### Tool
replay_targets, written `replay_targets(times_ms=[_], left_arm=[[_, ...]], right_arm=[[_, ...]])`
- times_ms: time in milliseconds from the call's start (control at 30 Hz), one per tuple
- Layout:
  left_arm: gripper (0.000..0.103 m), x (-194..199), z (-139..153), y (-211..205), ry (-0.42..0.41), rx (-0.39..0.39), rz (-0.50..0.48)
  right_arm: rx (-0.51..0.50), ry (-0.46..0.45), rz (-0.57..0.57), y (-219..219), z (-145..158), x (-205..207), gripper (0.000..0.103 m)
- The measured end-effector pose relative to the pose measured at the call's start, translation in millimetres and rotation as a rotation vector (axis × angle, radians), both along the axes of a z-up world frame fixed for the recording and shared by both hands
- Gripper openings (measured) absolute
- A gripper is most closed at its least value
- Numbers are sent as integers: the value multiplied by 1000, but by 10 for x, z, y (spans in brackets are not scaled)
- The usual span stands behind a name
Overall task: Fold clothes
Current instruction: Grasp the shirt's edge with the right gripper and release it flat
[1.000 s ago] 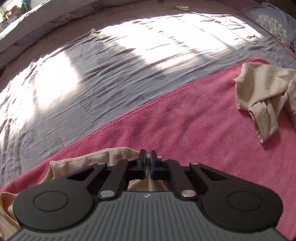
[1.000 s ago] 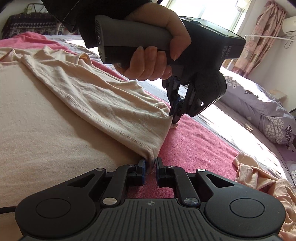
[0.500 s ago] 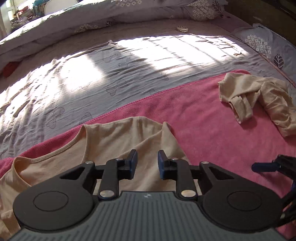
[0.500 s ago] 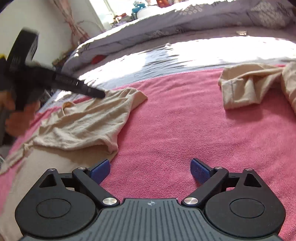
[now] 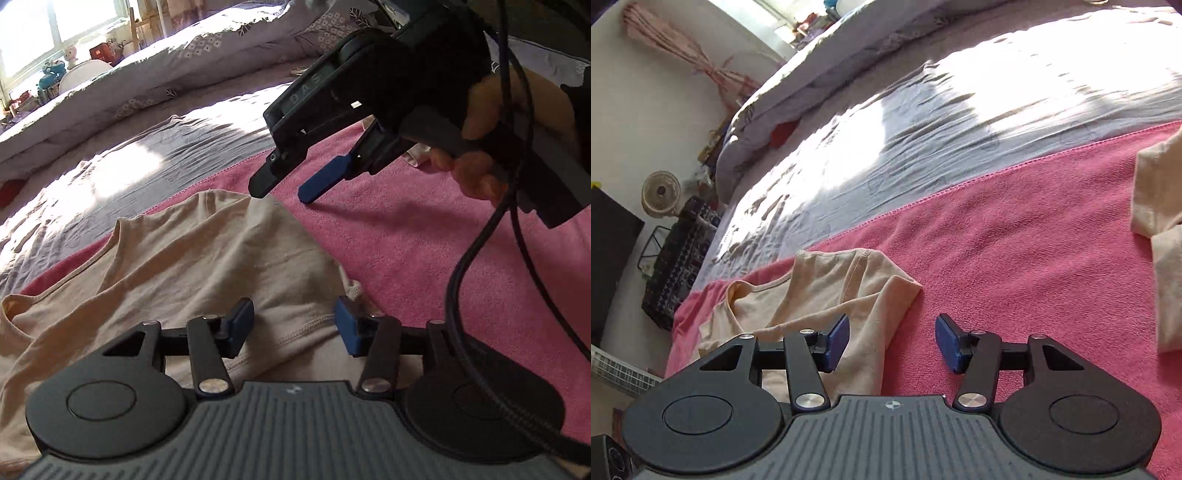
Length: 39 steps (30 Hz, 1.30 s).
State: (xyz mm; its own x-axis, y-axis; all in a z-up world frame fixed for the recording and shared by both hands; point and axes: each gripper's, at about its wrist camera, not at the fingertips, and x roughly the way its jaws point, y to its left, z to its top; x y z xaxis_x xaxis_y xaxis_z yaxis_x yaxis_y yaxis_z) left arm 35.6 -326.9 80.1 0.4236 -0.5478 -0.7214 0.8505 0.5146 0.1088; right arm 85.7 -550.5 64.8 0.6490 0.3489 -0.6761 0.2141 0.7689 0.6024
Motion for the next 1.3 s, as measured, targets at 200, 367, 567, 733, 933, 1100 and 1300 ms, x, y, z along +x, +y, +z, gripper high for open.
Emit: replay_targets(times_ms=[200,367,567,733,933,1100,1300], left_arm=[[61,-56,-97,149,-39,-105,15],[64,-16,-104,176,-17,-126,26],[65,-15,-123,205,-19,-127,32],[66,6,-122,225,-12,-134,35],[67,8,-123,220,-21,-128,37],[70,-25,-100,171,-18,-109,77],[72,-39,-43,150,-6,-81,120]], right_arm=[[-38,-6,7,224,-104,181,9],[-81,-16,-155,-12,-97,250,5],[38,-27,-178,-439,19,278,14],[17,87,88,-172,57,71,45],[-33,91,112,116,6,2,35],[-96,60,44,192,-28,238,5],[-147,64,-180,-262,49,97,5]])
